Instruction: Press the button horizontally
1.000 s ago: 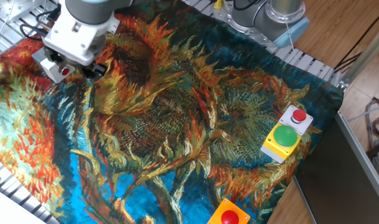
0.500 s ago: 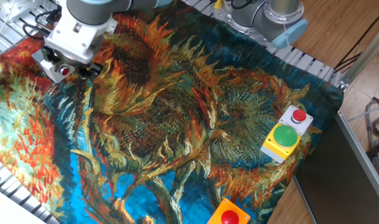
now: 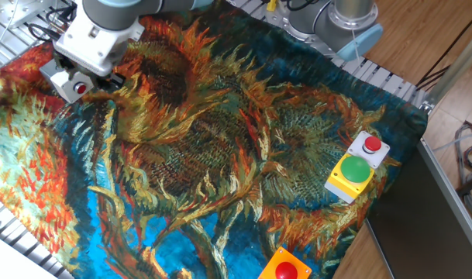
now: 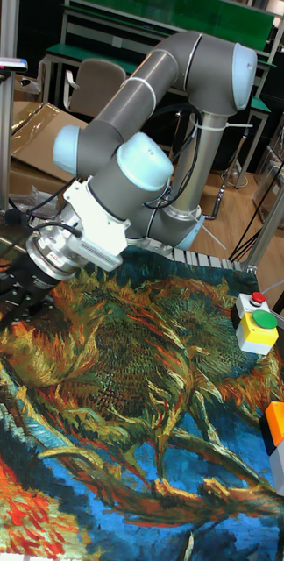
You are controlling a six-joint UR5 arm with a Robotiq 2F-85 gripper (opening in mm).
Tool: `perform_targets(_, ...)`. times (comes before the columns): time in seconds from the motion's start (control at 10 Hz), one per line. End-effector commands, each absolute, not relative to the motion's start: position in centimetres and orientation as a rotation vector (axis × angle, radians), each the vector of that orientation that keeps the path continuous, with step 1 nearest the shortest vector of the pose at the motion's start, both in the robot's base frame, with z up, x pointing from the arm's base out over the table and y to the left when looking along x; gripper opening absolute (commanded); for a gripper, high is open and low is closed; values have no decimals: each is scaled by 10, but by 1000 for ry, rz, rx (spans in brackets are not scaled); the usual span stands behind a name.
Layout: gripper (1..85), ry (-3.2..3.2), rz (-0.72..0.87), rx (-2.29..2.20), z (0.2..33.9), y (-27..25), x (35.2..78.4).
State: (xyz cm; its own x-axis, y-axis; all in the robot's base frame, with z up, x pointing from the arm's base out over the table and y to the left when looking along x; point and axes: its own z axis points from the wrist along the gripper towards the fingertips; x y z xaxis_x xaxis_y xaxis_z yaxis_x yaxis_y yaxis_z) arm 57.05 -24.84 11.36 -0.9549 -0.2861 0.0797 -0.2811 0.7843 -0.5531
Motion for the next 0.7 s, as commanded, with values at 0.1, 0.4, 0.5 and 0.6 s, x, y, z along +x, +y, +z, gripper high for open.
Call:
perform_targets(0.1, 493, 2959, -908, -405, 108, -256, 565)
perform_targets(0.4, 490, 2962, -899, -407, 108, -253, 566)
perform_targets(0.5, 490, 2961, -930, -411, 112, -256, 566)
perform_targets(0.6, 490, 2961, -927, -397, 106, -256, 567)
